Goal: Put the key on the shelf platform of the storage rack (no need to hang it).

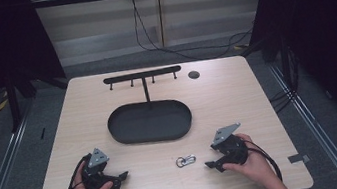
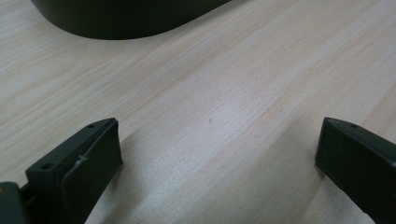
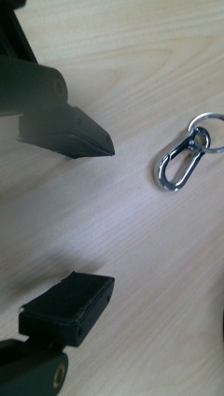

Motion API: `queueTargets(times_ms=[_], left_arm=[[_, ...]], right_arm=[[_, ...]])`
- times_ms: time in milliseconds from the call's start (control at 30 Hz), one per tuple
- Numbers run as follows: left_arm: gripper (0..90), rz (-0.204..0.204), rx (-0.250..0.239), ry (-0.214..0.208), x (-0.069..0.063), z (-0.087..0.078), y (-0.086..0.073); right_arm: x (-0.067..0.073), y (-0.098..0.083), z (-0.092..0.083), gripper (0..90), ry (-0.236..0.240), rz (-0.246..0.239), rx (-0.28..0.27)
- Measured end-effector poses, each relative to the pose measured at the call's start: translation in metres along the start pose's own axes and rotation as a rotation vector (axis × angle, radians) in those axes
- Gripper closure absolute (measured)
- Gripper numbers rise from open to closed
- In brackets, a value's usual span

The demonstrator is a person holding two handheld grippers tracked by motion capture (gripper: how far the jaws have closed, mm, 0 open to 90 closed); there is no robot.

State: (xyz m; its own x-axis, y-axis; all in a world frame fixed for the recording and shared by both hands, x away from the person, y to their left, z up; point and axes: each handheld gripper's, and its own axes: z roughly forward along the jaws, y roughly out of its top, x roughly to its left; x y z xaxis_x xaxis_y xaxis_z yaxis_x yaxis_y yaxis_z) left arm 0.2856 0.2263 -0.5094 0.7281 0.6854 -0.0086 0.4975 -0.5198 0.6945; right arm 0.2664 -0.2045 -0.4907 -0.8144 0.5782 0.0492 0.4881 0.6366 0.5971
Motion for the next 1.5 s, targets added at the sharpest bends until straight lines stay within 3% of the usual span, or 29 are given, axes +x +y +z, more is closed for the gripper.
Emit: queueTargets(times_ms=[233,267,433,1100,1500], left_arm=[[0.0,-0.002,0.0,0.0,0.0,0.0,0.0],[0.0,-0.001,0.0,0.0,0.0,0.0,0.0],[0.0,-0.004,-0.001,-0.007,0.0,0.0,0.0],[0.0,-0.004,-0.001,-0.008,0.0,0.0,0.0],[0.0,-0.004,-0.001,-0.007,0.0,0.0,0.0]], right_arm=[[0.006,0.018,0.0,35.5,0.043,-0.055,0.07],[0.007,0.025,-0.001,37.3,0.079,-0.049,0.096],[0.011,0.039,0.001,38.8,0.09,-0.069,0.14],[0.019,0.076,0.025,41.3,0.096,-0.191,0.291],[0.022,0.087,0.033,44.0,0.098,-0.247,0.324]])
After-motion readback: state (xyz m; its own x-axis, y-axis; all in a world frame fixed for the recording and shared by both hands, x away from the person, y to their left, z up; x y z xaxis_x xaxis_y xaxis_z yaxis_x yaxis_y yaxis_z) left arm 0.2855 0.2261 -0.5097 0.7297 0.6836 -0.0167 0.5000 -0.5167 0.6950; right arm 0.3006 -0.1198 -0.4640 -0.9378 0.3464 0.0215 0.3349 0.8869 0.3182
